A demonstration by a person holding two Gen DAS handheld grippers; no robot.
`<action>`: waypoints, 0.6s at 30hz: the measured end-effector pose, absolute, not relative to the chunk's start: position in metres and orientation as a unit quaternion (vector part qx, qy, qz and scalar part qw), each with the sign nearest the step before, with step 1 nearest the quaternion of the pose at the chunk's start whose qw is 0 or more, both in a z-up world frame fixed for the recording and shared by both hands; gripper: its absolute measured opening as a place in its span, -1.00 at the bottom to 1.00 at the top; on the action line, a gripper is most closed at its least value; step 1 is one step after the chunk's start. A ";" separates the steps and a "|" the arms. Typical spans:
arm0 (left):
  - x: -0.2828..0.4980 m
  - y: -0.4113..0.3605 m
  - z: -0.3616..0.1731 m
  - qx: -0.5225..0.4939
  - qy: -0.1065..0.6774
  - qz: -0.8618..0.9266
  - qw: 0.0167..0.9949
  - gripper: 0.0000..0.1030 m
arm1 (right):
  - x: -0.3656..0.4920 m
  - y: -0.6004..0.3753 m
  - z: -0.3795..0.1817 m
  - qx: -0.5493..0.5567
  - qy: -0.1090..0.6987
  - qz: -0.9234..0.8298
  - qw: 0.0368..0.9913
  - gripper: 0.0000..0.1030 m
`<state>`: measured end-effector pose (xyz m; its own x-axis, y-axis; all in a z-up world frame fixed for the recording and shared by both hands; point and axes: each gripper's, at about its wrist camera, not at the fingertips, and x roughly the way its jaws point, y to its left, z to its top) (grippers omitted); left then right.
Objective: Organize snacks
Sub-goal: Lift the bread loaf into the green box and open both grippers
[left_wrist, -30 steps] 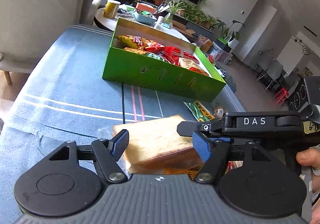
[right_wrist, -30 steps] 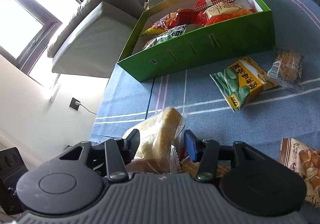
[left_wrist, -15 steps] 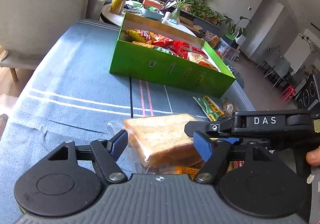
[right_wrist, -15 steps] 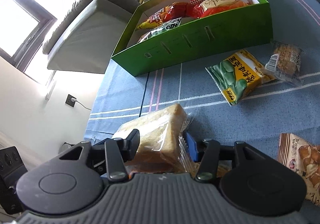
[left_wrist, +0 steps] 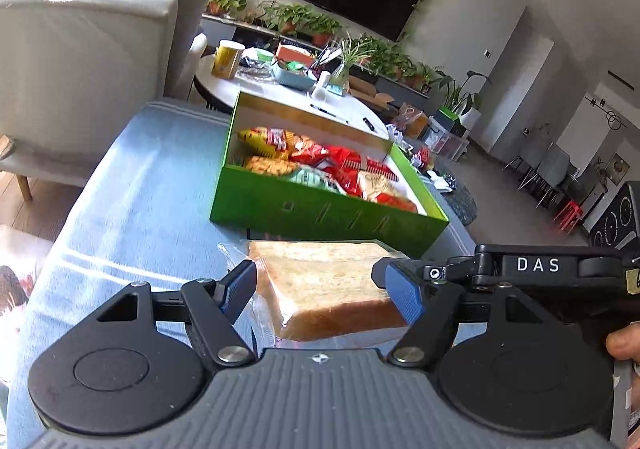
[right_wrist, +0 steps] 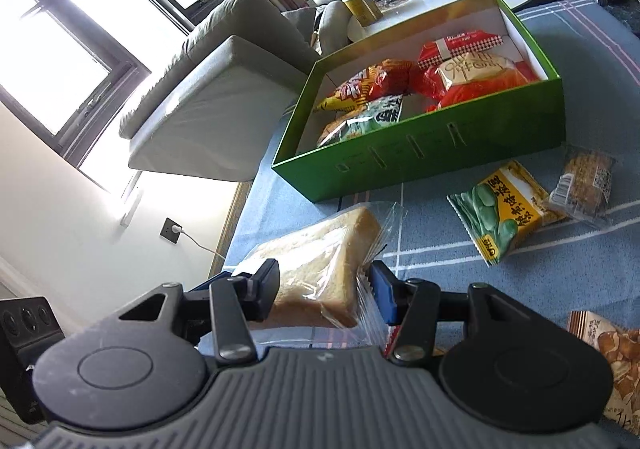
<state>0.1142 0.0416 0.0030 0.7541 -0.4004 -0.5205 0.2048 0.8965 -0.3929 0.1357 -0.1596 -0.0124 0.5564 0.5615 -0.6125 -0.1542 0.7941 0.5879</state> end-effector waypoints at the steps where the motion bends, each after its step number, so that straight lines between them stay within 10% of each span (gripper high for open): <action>1: 0.116 0.040 0.007 -0.154 0.305 -0.165 0.925 0.32 | 0.137 -0.160 -0.010 0.242 0.417 0.210 0.851 0.13; 18: 0.178 0.030 0.043 -0.124 0.256 -0.176 0.942 0.32 | 0.191 -0.170 0.027 0.263 0.369 0.204 0.868 0.13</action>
